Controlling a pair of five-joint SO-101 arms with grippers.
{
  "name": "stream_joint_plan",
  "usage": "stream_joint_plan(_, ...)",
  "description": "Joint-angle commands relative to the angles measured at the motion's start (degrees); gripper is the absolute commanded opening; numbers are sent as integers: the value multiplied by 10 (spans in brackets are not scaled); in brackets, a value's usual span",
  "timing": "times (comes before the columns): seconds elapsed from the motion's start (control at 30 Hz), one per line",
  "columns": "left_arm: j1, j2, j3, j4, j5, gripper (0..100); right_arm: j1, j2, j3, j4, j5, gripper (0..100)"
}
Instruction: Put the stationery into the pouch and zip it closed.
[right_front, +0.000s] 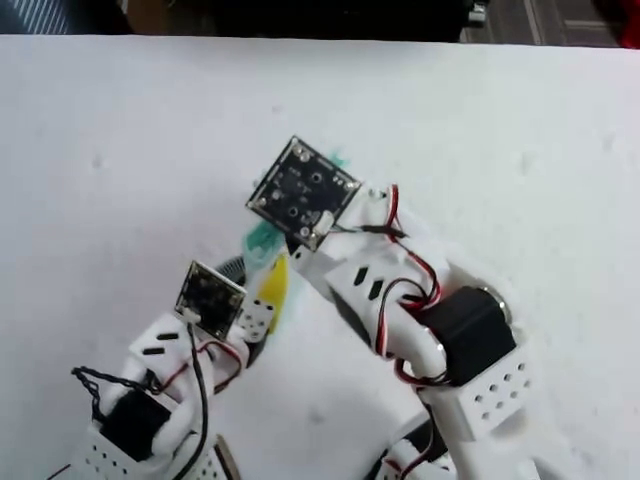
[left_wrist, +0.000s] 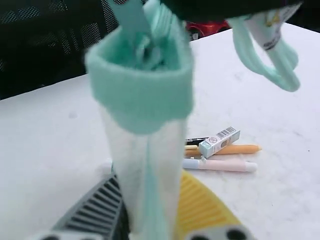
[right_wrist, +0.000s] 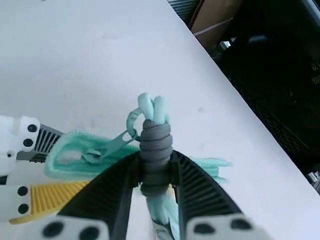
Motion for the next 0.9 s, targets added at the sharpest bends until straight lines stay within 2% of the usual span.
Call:
stream_joint_plan(0.0,11,-4,-8,0,1,21,26,7,8,-45,-4,17)
stream_joint_plan(0.13,11,-4,-38,39,1,21,28,28,31,-63,-4,17)
stream_joint_plan(0.37,11,-4,-40,43,1,21,34,37,31,-67,-4,17)
stream_joint_plan(0.63,9,-4,-40,44,1,21,117,38,33,-113,-5,17)
stream_joint_plan(0.87,7,-4,-41,44,1,21,142,39,34,-124,-5,17)
